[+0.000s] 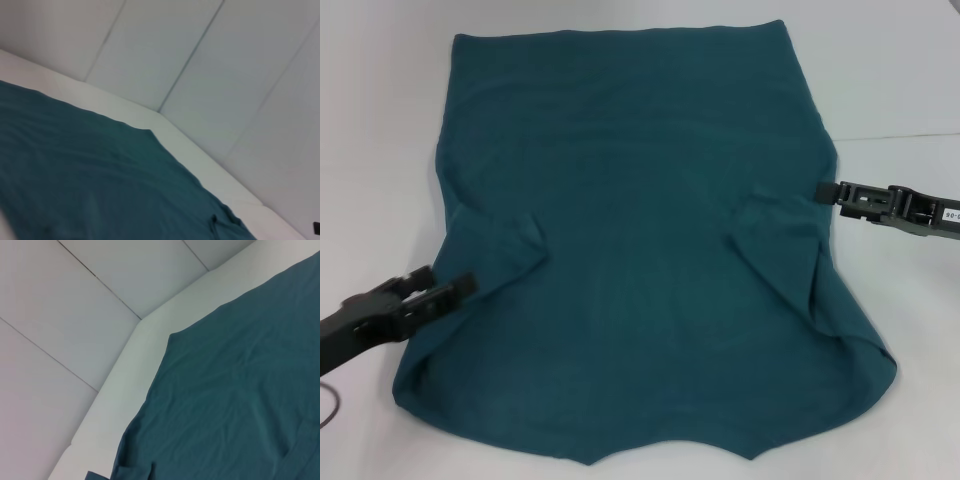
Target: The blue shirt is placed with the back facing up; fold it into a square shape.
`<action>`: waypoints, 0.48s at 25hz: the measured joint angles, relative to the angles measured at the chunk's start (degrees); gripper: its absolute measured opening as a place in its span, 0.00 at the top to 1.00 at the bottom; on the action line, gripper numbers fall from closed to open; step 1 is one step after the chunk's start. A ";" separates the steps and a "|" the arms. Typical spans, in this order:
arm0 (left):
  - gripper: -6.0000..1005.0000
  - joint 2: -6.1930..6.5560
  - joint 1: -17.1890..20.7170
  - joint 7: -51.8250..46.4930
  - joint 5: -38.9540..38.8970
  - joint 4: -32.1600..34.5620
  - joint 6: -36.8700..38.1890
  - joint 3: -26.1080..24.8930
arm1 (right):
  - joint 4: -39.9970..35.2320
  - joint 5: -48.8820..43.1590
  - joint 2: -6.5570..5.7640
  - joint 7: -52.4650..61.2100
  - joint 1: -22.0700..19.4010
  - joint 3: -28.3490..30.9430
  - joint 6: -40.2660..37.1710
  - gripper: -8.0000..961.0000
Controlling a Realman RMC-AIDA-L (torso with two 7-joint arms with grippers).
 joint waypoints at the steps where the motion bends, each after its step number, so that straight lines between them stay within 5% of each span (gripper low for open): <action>1: 0.12 0.00 0.42 0.00 0.01 0.30 0.12 -0.16 | 0.00 0.02 0.05 0.01 0.07 0.04 0.18 0.09; 12: 0.12 -0.30 3.26 0.14 3.07 1.66 1.72 -2.36 | 0.13 0.09 0.23 0.05 0.06 0.17 0.52 0.09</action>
